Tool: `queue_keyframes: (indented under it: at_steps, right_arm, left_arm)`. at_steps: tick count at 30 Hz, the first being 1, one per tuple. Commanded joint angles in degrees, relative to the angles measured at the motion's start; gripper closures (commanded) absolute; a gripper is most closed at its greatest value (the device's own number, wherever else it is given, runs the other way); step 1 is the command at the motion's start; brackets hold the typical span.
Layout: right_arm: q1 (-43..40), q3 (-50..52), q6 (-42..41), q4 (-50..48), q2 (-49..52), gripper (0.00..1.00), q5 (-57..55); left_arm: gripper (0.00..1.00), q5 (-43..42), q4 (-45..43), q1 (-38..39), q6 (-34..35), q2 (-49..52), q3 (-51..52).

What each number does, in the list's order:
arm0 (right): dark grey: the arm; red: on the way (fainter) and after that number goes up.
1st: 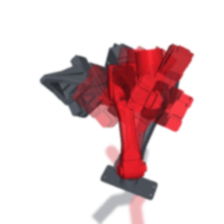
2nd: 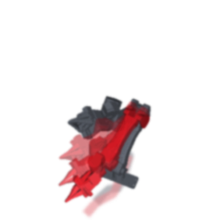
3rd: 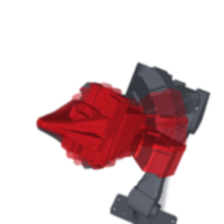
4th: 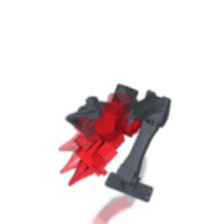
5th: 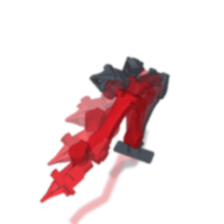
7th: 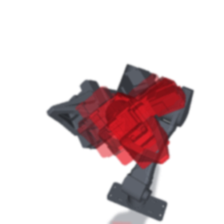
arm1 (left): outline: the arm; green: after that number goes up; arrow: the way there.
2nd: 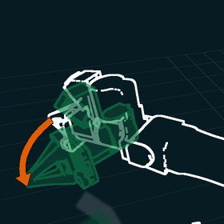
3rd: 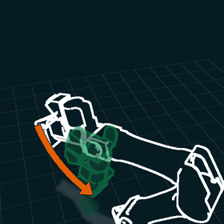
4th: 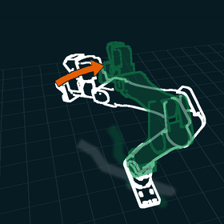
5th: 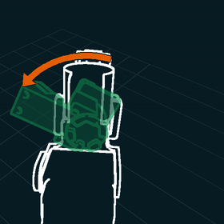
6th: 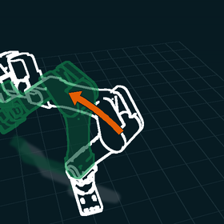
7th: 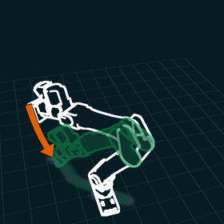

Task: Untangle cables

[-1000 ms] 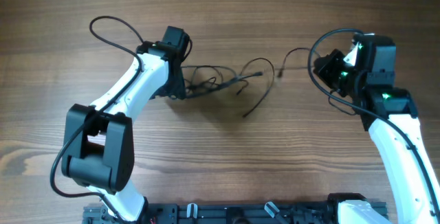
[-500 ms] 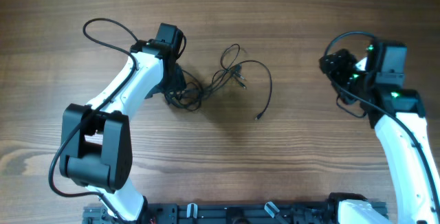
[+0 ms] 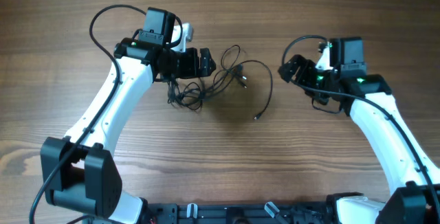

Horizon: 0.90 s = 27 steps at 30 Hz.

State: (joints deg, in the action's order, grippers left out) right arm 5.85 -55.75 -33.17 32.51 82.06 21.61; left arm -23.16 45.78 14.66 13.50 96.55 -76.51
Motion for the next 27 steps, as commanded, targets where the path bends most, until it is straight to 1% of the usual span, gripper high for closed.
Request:
queue_keyframes:
  at_steps: [1, 2, 3, 4, 7, 8, 9, 11, 13, 16, 18, 20, 22, 24, 27]
  right_arm:
    - [1.14, -0.79, 4.81, -2.71, 2.43, 0.02, 8.74]
    - [1.62, -0.79, 5.14, -3.67, 2.95, 0.04, 10.12]
    - [2.38, -0.79, 5.99, -5.07, 3.78, 0.06, 11.56]
    - [3.26, -0.79, 6.19, -6.01, 4.48, 0.08, 12.76]
    - [7.13, -0.79, 6.16, -8.83, 7.06, 0.10, 16.15]
    - [9.40, -0.79, 6.25, -11.06, 8.15, 0.14, 17.38]
    - [12.57, -0.79, 6.16, -14.71, 9.49, 0.20, 17.73]
    - [16.61, -0.79, 5.68, -20.39, 11.23, 0.27, 17.70]
    - [20.98, -0.79, 3.30, -27.61, 13.51, 0.27, 17.40]
    - [27.26, -0.79, -1.88, -38.38, 18.16, 0.27, 14.62]
    - [29.86, -0.79, -5.88, -45.22, 21.49, 0.30, 11.89]
    - [31.15, -0.79, -12.41, -51.93, 24.44, 0.43, 8.07]
    - [31.76, -0.81, -20.35, -57.77, 27.34, 0.51, 5.64]
    - [32.26, -0.81, -27.71, -64.46, 30.73, 0.52, 5.38]
    - [33.46, -0.87, -31.80, -72.48, 34.67, 0.51, 5.35]
  left_arm:
    - [0.10, -2.32, -0.87, -0.07, -2.82, -0.24, -0.66]
    - [0.10, -0.96, -1.51, -0.22, -2.78, -0.28, -0.66]
    - [0.06, 2.21, -2.51, -0.74, -2.23, -0.68, -0.66]
    - [0.00, 5.18, -3.30, -1.33, -0.15, -1.33, -0.68]
    - [0.00, 13.40, -5.90, -5.01, 8.26, -4.85, -0.81]
    - [0.00, 14.62, -6.91, -6.73, 10.08, -6.38, -0.81]
    - [0.00, 15.23, -7.93, -9.33, 12.90, -8.39, -0.81]
    - [0.00, 15.34, -8.07, -12.72, 16.96, -10.14, -0.81]
    - [0.00, 15.34, -7.26, -15.41, 20.22, -10.64, -0.81]
    - [0.00, 15.37, -3.30, -20.11, 26.75, -10.27, -0.74]
    - [0.00, 15.37, -1.46, -22.05, 28.37, -10.08, -0.74]
    - [0.00, 15.37, -0.52, -22.67, 28.35, -10.03, -0.74]
    - [0.00, 15.37, 0.87, -22.67, 28.33, -10.03, -0.74]
    - [0.00, 15.37, 1.99, -22.67, 28.33, -9.97, -0.74]
    - [0.00, 15.34, 2.14, -22.67, 28.33, -9.53, -0.74]
